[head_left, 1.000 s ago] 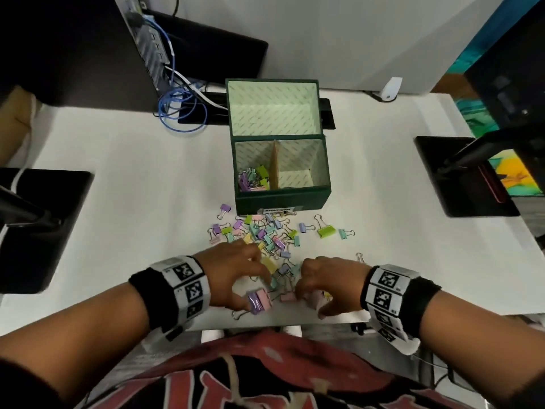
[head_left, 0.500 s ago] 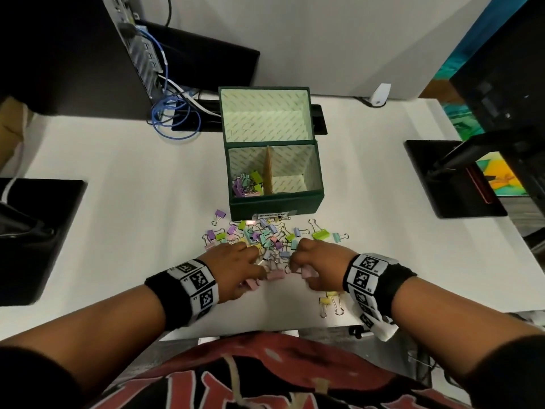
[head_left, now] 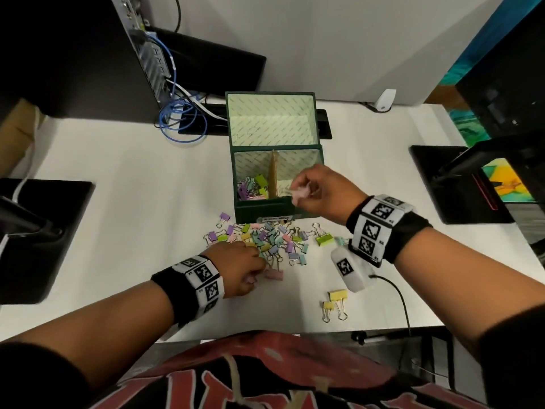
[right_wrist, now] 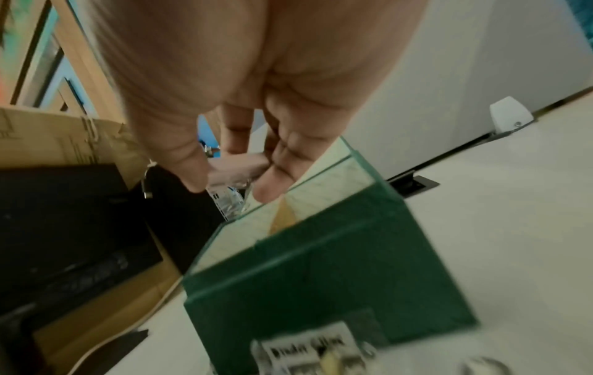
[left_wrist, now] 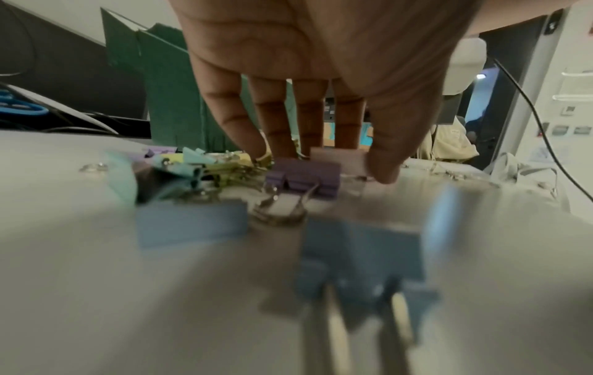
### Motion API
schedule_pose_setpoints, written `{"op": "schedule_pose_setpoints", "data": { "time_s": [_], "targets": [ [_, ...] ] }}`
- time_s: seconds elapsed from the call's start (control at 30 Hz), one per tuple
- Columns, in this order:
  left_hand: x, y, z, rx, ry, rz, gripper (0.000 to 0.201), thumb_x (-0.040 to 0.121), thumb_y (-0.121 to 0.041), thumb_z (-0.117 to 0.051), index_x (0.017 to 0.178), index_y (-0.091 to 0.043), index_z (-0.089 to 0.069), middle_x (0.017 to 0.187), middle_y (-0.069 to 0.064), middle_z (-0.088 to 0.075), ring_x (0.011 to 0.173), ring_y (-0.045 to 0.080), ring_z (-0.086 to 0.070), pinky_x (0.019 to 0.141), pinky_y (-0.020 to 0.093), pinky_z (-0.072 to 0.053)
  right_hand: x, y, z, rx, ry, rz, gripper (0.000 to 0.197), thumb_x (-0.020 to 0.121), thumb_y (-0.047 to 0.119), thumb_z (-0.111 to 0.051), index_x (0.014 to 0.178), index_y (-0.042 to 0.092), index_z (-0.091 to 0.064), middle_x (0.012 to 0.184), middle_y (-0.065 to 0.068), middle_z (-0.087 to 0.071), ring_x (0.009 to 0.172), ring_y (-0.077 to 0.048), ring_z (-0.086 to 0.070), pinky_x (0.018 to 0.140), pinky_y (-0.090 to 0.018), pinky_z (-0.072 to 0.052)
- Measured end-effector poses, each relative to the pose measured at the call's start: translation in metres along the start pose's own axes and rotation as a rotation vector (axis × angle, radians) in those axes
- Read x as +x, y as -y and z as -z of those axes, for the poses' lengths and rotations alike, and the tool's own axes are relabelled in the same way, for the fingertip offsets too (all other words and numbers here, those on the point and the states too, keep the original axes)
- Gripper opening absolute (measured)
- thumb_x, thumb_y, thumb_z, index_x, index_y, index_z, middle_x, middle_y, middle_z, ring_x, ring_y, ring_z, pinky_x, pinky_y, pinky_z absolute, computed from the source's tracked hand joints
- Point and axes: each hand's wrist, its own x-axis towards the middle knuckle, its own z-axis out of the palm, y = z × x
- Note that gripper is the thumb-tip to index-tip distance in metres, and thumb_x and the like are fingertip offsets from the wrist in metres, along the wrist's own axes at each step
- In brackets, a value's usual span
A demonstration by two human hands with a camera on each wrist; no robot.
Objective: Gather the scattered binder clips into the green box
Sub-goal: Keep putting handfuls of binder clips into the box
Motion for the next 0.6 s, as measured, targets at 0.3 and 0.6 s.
{"op": "schedule_pose_setpoints", "data": {
  "time_s": [0.3, 0.6],
  "targets": [
    [-0.009, 0.014, 0.023, -0.649, -0.208, 0.098, 0.023, 0.077, -0.034, -0.07, 0.097, -0.032, -0.06, 0.092, -0.013, -0.057, 0.081, 0.007, -0.058, 0.07, 0.01, -0.043, 0.002, -0.008, -0.003, -0.027, -0.026, 0.033, 0.031, 0.082, 0.022, -0.066, 0.112, 0.019, -0.057, 0.12, 0.002, -0.04, 0.11, -0.007, -0.039, 0.098, -0.018, -0.026],
    [-0.001, 0.011, 0.018, -0.257, -0.011, 0.035, 0.038, 0.079, -0.039, -0.065, 0.115, -0.031, -0.054, 0.116, -0.005, -0.051, 0.104, 0.015, -0.052, 0.09, 0.032, -0.046, -0.039, -0.057, -0.013, -0.293, 0.05, 0.055, 0.019, 0.083, 0.019, -0.062, 0.102, 0.017, -0.064, 0.104, -0.004, -0.052, 0.096, -0.021, -0.053, 0.083, -0.026, -0.041]
  ]
}}
